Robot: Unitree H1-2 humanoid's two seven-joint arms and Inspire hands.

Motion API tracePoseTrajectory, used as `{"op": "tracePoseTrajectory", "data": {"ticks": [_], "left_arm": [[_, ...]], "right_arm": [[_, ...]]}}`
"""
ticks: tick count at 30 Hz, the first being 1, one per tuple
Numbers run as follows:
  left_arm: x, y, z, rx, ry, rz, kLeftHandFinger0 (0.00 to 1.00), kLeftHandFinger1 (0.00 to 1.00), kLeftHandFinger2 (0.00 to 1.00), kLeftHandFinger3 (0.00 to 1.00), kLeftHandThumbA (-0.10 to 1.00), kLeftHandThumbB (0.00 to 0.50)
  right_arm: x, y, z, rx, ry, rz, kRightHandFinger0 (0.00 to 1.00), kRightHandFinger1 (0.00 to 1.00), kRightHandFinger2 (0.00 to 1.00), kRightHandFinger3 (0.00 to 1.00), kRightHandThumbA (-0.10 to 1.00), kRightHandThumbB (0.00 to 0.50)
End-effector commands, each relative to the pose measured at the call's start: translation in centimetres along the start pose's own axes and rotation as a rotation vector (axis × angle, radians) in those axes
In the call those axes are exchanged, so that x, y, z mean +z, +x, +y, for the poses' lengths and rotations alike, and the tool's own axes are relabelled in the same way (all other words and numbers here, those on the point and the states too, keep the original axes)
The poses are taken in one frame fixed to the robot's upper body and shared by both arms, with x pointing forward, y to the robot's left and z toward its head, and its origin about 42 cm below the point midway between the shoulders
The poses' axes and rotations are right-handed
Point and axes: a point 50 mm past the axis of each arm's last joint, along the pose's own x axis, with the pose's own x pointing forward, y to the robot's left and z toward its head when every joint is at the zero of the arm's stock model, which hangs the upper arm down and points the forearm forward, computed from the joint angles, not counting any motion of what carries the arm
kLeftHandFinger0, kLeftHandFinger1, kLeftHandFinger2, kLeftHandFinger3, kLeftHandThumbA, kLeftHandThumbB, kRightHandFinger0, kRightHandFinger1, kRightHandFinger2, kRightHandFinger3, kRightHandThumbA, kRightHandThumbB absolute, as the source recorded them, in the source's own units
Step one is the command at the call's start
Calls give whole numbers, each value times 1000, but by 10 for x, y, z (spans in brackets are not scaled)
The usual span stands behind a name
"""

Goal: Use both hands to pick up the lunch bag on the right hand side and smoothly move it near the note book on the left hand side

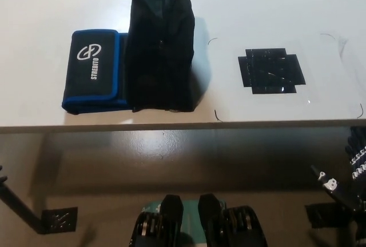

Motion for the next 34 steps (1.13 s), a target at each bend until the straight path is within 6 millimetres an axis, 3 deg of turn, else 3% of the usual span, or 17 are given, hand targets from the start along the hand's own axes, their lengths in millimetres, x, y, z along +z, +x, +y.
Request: {"op": "tracePoseTrajectory", "data": {"ticks": [1, 23, 34], "left_arm": [[11, 9, 9, 34, 30, -86, 704, 740, 813, 958, 1000, 211], [12, 17, 9, 38, 56, -91, 658, 699, 776, 904, 1000, 215], [9, 16, 9, 48, 38, -81, 644, 688, 760, 919, 1000, 241]], "right_arm": [[12, 11, 1, -21, 2, -107, 1000, 1000, 1000, 1000, 974, 74], [14, 20, 4, -38, -1, -120, 1000, 1000, 1000, 1000, 1000, 86], [15, 24, 5, -37, 5, -123, 1000, 1000, 1000, 1000, 1000, 100]]}}
